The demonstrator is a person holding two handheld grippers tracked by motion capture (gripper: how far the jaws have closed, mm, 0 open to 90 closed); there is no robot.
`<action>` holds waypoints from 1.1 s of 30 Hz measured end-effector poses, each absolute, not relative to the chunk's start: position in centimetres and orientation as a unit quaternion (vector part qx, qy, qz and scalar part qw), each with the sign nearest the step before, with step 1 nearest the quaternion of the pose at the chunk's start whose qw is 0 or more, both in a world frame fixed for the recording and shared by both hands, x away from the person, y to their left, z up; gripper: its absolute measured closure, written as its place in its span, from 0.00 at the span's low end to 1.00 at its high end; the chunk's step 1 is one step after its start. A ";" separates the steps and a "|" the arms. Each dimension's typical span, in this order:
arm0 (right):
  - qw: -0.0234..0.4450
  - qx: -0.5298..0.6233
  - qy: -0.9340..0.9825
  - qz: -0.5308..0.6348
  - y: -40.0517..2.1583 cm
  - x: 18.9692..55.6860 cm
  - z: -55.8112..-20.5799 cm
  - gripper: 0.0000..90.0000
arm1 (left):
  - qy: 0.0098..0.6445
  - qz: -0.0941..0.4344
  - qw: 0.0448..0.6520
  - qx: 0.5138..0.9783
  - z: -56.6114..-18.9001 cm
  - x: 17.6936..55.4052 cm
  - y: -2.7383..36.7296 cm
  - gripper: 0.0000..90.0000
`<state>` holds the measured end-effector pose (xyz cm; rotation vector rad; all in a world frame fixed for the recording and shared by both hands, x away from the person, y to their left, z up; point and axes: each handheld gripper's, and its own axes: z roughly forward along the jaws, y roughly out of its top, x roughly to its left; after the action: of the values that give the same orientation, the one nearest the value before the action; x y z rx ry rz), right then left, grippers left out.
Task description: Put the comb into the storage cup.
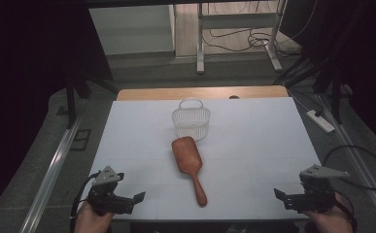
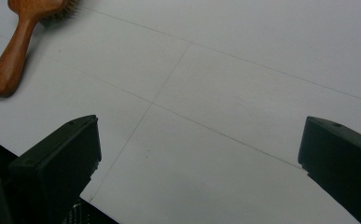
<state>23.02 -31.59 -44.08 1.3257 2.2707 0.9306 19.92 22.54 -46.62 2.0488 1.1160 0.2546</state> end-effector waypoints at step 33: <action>0.175 0.461 0.805 0.329 -31.4 23.0 -44.1 0.00 | 0.405 0.070 0.379 0.829 -46.2 24.0 18.7 0.00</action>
<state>22.98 -31.43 -44.10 1.3061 2.2814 0.9316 24.03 18.71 -46.17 2.1186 1.0360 0.1796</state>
